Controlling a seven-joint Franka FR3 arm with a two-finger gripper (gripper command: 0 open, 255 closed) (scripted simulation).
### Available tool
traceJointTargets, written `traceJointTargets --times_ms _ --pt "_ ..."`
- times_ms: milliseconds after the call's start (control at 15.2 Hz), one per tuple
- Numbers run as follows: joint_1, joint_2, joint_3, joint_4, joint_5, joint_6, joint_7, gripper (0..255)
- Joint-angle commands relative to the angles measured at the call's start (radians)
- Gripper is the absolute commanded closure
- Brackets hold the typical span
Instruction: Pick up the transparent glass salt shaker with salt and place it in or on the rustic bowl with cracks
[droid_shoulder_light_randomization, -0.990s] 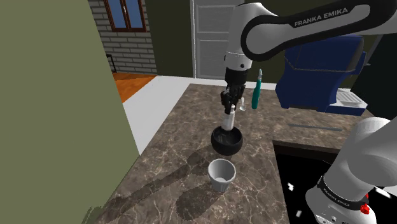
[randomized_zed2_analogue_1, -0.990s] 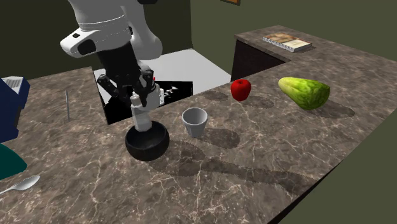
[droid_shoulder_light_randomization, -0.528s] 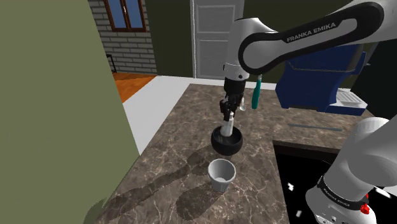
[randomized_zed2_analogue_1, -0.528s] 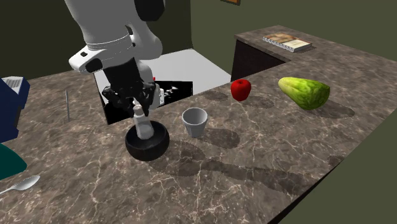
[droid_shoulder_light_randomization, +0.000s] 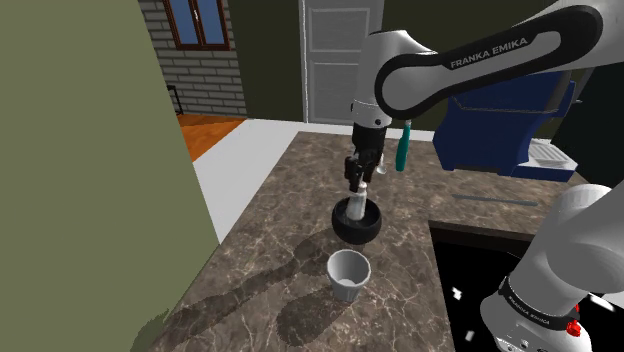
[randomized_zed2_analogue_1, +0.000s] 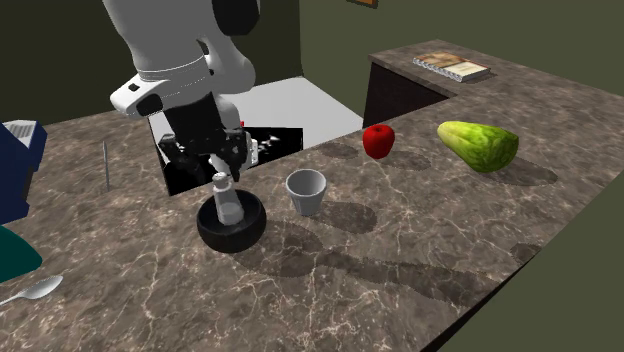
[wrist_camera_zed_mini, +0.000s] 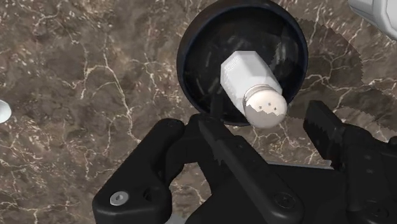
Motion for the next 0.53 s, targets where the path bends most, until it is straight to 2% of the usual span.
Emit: traceJointTargets --times_ms 0,264,462 --pt "0.0 0.0 0.0 0.0 0.0 0.0 0.0 0" --pt "0.0 0.0 0.0 0.0 0.0 0.0 0.0 0" --pt "-0.005 -0.025 -0.013 0.08 -0.007 -0.105 0.001 0"
